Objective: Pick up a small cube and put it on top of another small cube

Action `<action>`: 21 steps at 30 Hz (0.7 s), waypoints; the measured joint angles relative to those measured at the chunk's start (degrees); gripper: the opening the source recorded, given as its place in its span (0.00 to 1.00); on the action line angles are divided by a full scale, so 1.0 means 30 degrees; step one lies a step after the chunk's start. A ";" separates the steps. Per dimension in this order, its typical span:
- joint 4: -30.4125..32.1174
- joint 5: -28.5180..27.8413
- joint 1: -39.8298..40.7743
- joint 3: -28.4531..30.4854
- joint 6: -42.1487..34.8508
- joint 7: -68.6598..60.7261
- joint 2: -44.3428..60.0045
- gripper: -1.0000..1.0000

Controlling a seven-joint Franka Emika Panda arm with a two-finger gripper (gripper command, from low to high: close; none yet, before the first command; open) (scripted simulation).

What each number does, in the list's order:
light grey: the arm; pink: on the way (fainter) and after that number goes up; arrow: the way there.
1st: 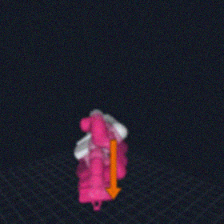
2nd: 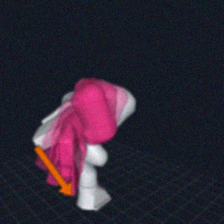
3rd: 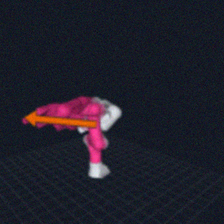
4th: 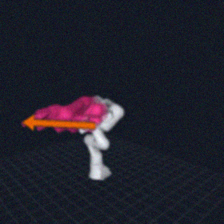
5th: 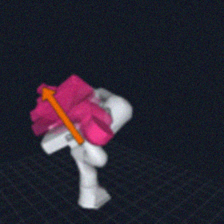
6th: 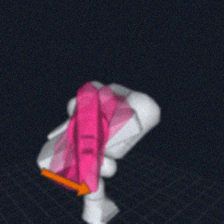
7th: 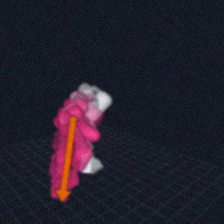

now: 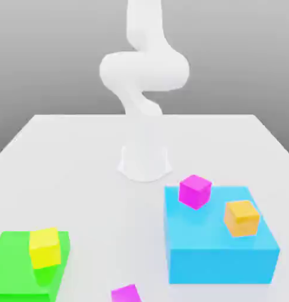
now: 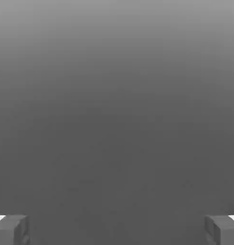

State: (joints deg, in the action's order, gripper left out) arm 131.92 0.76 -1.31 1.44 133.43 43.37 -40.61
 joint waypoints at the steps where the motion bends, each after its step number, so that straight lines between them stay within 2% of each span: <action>1: 0.0020 0.0122 -0.0176 0.0200 0.0237 -0.0364 0.0752 0.50; 12: 0.0221 0.1667 -0.1495 0.1831 0.2647 -0.4284 0.8435 0.50; 21: 0.0389 0.2566 -0.1564 0.2122 0.4614 -0.7227 1.4642 0.50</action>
State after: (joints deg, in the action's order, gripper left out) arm 133.09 8.46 -6.00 7.81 147.27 21.69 3.32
